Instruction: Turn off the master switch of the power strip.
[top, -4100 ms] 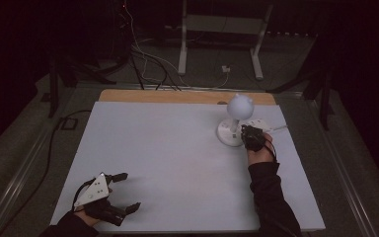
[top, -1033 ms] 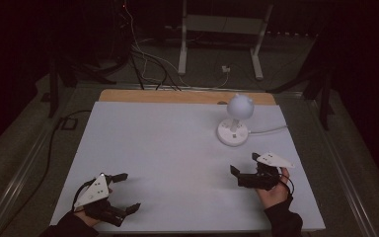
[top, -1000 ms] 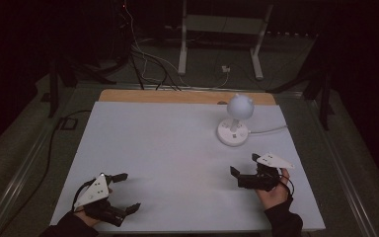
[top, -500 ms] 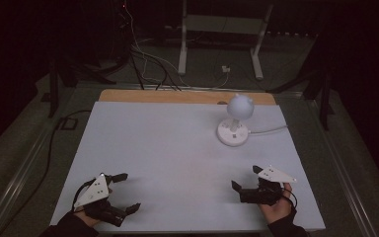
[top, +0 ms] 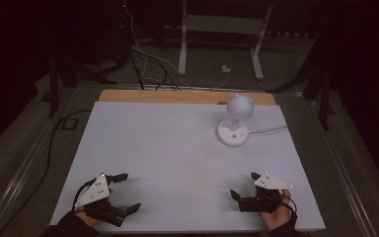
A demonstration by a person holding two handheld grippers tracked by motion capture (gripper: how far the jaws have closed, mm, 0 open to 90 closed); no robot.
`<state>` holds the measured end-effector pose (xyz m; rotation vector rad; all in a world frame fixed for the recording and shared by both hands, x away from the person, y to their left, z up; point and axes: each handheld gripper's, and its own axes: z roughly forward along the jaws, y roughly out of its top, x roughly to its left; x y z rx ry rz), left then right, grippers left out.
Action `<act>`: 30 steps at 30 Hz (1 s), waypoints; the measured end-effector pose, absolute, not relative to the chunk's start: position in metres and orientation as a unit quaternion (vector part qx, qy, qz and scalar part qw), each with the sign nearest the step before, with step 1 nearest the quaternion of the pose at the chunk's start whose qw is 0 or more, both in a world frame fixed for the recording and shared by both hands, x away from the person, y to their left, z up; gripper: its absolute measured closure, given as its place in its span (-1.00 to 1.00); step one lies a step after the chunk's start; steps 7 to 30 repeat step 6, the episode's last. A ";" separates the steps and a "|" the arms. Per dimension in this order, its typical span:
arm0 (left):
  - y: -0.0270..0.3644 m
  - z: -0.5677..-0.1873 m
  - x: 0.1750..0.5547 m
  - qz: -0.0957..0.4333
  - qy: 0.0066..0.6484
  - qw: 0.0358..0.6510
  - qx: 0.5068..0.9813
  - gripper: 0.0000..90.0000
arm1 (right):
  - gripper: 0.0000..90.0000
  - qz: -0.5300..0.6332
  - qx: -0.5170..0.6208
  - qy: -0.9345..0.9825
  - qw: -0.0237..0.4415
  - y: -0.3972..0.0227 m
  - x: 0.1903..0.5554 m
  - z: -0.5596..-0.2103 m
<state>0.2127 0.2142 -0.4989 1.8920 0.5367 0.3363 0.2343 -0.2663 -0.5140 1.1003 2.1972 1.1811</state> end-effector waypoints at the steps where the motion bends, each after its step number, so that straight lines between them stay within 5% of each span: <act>1: 0.214 -0.499 0.213 0.141 0.226 0.542 0.797 -0.99 | -0.98 0.422 0.395 0.790 0.205 -0.266 0.235 -0.514; 30: 0.214 -0.499 0.213 0.141 0.226 0.542 0.797 -0.99 | -0.98 0.423 0.393 0.789 0.209 -0.266 0.234 -0.514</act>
